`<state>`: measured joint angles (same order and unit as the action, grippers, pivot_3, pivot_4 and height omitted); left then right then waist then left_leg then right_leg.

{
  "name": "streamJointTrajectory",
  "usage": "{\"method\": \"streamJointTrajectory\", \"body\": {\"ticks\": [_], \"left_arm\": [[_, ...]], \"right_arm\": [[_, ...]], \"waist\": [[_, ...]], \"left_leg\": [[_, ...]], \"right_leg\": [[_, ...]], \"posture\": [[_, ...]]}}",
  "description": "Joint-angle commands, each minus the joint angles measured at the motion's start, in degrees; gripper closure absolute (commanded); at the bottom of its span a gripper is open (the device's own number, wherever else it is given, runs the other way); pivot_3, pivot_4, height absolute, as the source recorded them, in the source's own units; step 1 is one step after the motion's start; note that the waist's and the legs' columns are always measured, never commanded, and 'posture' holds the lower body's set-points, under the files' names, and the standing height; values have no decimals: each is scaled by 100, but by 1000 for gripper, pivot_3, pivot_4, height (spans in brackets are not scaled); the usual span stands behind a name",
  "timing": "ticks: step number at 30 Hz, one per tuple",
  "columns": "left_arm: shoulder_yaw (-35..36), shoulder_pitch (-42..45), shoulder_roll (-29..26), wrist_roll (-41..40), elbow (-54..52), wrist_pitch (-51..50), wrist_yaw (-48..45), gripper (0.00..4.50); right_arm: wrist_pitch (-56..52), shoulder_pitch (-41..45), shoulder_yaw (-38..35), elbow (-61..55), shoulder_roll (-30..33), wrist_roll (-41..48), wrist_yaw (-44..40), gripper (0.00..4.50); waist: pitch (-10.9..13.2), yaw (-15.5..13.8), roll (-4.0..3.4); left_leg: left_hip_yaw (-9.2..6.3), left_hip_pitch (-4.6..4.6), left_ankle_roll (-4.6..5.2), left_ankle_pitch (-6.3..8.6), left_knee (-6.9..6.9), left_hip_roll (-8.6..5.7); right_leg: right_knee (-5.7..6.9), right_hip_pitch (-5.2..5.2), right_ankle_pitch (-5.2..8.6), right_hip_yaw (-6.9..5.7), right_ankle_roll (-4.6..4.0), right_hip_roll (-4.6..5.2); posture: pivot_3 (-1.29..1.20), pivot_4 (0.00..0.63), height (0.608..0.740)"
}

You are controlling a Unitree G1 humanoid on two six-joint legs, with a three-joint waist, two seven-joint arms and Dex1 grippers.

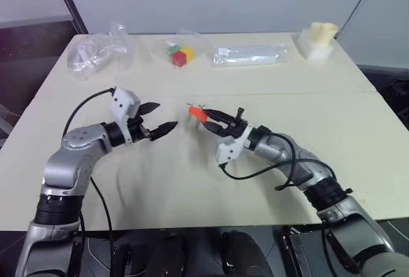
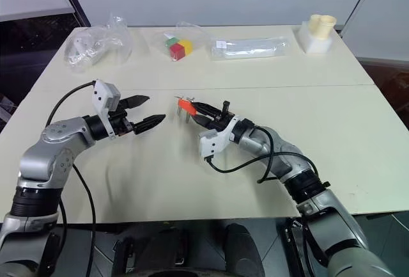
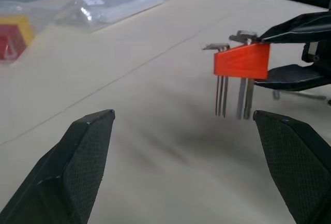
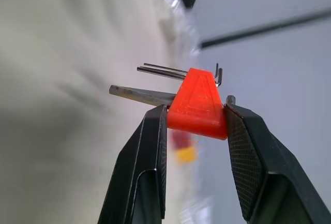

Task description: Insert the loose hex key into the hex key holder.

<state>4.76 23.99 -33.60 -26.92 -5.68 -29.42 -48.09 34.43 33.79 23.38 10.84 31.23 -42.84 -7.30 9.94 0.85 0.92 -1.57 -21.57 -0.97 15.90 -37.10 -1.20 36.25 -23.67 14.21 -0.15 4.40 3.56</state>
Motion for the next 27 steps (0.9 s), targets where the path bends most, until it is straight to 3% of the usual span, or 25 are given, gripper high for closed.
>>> {"method": "streamJointTrajectory", "body": {"ticks": [1, 9, 27], "left_arm": [[-18, 199, -42, -109, 25, 113, -291, 0], [-119, 495, -12, -398, 178, -179, -832, 0], [-284, 525, -210, -568, -261, -432, -1412, 0]], "right_arm": [[507, 240, -64, -365, 213, -615, 683, 3449], [1479, 710, 169, -291, 525, -1350, 1335, 3449], [2265, 1292, 460, 611, 290, -1197, 1074, 3449]], "waist": [[0, 1, 0], [1, 10, 2], [2, 15, 2]], "left_leg": [[0, 0, 0, 0, -1, 0], [0, 0, 0, -1, 0, 0], [1, 1, 1, -1, -3, 0]], "right_leg": [[0, 0, 0, 0, 0, -1], [0, 0, 0, 0, 0, -10], [0, 2, 1, 2, -1, -12]], "posture": [[0, 150, 740], [0, 150, 740], [0, 150, 740]]}}
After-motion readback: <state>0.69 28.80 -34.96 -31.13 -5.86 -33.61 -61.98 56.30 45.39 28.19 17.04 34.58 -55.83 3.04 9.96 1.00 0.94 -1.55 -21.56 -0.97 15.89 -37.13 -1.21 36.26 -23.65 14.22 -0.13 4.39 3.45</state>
